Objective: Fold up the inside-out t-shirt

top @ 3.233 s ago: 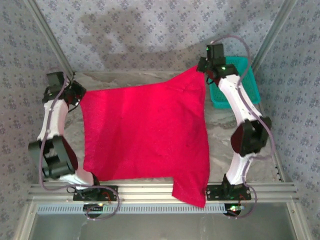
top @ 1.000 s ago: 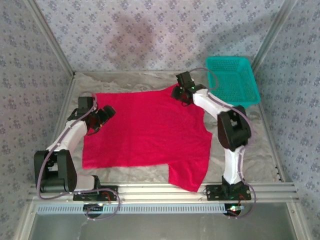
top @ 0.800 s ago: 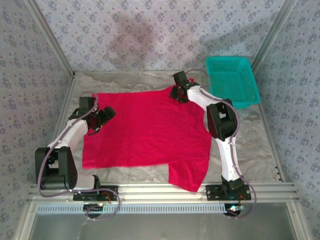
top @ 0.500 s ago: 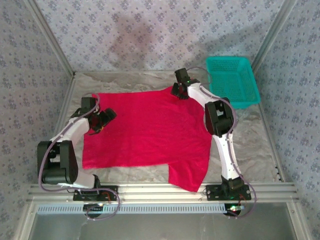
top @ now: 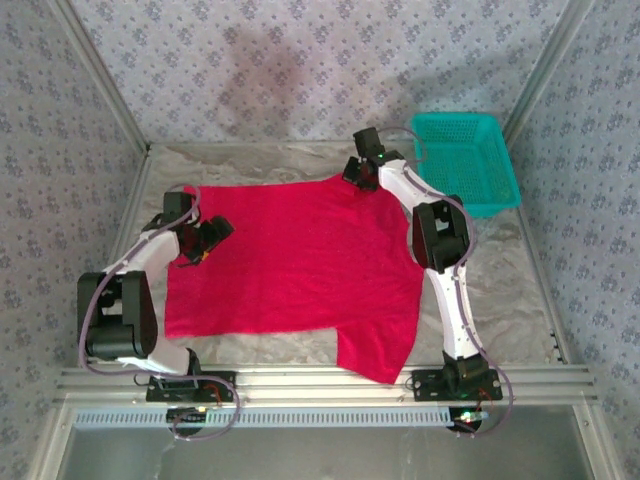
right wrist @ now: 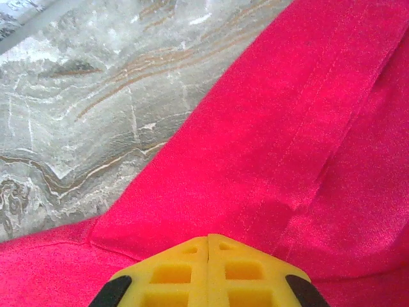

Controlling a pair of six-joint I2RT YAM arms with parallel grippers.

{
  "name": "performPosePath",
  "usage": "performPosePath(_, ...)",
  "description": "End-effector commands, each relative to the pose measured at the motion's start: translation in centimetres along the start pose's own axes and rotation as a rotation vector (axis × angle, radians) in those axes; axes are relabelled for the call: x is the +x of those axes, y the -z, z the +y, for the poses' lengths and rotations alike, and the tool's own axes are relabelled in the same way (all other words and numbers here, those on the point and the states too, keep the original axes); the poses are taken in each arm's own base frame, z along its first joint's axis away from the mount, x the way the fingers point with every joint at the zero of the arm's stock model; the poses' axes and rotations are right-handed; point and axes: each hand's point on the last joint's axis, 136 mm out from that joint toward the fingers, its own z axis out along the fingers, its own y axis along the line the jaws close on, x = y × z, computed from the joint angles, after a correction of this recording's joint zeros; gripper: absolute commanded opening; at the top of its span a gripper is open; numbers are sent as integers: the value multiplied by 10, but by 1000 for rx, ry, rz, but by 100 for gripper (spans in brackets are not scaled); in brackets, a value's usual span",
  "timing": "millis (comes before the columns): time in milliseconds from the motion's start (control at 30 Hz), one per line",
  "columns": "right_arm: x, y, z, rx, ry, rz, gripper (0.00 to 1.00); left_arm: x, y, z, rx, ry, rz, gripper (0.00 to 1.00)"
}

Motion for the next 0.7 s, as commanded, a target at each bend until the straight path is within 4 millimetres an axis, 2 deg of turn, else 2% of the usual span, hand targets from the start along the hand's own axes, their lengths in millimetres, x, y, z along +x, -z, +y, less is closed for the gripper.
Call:
performPosePath(0,-1,13,-2,30,4,13,29,-6,7,-5,19,-15,-6,85)
performPosePath(33,2,13,-4,43,13,17,39,-5,7,-5,20,-14,-7,85)
performPosePath(67,5,13,-6,55,20,24,44,-5,7,-5,22,-14,-6,85)
performPosePath(167,19,9,-12,77,31,53,46,-5,7,-6,27,-10,-6,85)
performPosePath(400,37,-8,-23,105,21,71,47,-4,8,-7,33,-6,-6,85)
performPosePath(500,40,-14,-25,111,18,76,39,-4,9,-7,36,-3,-6,85)
performPosePath(600,38,-12,-25,119,19,68,25,-4,10,-7,37,-2,-8,85)
performPosePath(667,35,-8,-23,118,27,64,20,-4,11,-7,37,-4,-11,85)
